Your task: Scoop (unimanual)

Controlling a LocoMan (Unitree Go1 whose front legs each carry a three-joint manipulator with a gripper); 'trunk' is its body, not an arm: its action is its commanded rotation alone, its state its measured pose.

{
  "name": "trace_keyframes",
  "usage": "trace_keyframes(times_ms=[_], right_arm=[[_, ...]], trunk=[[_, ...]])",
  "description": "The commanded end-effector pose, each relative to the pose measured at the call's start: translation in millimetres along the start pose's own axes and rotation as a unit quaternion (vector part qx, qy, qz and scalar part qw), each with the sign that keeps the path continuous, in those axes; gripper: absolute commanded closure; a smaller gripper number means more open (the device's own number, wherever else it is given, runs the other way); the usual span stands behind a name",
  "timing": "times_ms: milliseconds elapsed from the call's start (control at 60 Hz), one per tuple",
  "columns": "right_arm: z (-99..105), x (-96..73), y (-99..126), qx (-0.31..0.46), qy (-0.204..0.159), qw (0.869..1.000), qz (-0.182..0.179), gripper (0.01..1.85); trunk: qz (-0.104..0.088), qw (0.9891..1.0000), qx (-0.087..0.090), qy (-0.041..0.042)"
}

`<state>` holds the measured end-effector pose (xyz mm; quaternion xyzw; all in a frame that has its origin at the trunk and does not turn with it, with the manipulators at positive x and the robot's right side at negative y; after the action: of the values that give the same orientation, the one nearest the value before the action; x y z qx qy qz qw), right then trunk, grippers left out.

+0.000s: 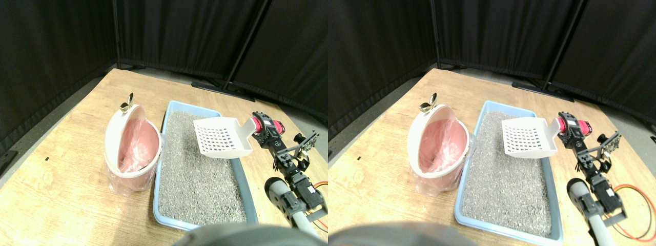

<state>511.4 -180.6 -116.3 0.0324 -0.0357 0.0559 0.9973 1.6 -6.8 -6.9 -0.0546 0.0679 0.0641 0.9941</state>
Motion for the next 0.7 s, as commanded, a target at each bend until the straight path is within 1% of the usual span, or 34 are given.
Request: trace_keyframes(times_ms=[17,50,67,100,200,233,267,383,500,533,600,700], right_arm=[[4,1.0,4,0.016,-0.023,1.000,0.007,1.79],[4,1.0,4,0.016,-0.023,1.000,0.007,1.79],[-5,-1.8,-3,0.028,-0.024,0.999,-0.001,1.79],[-8,-2.6,-6,0.035,-0.025,0.999,-0.006,1.80],[-14,-3.6,-10,0.044,-0.022,0.999,-0.013,1.80],[-18,-4.5,-12,0.051,-0.020,0.998,-0.026,1.79],[-20,-5.2,-14,0.054,-0.019,0.998,-0.030,1.79],[-29,-6.1,-18,0.058,-0.015,0.998,-0.030,1.80],[-40,-8.5,-23,0.071,-0.006,0.997,-0.042,1.80],[-44,-8.8,-25,0.075,-0.004,0.996,-0.051,1.78],[-51,-10.1,-29,0.082,0.001,0.995,-0.054,1.78],[-56,-11.7,-32,0.080,0.006,0.995,-0.057,1.79]], trunk=[[-0.008,0.9999,-0.009,-0.0067],[-0.008,0.9999,-0.009,-0.0067],[-0.015,0.9999,-0.002,-0.0056],[-0.016,0.9999,0.000,-0.0049],[-0.018,0.9998,0.003,-0.0048],[-0.018,0.9998,0.004,-0.0044],[-0.018,0.9998,0.005,-0.0042],[-0.020,0.9997,0.008,-0.0045],[-0.024,0.9996,0.012,-0.0035],[-0.025,0.9996,0.013,-0.0028],[-0.026,0.9995,0.015,-0.0006],[-0.027,0.9995,0.016,-0.0004]])
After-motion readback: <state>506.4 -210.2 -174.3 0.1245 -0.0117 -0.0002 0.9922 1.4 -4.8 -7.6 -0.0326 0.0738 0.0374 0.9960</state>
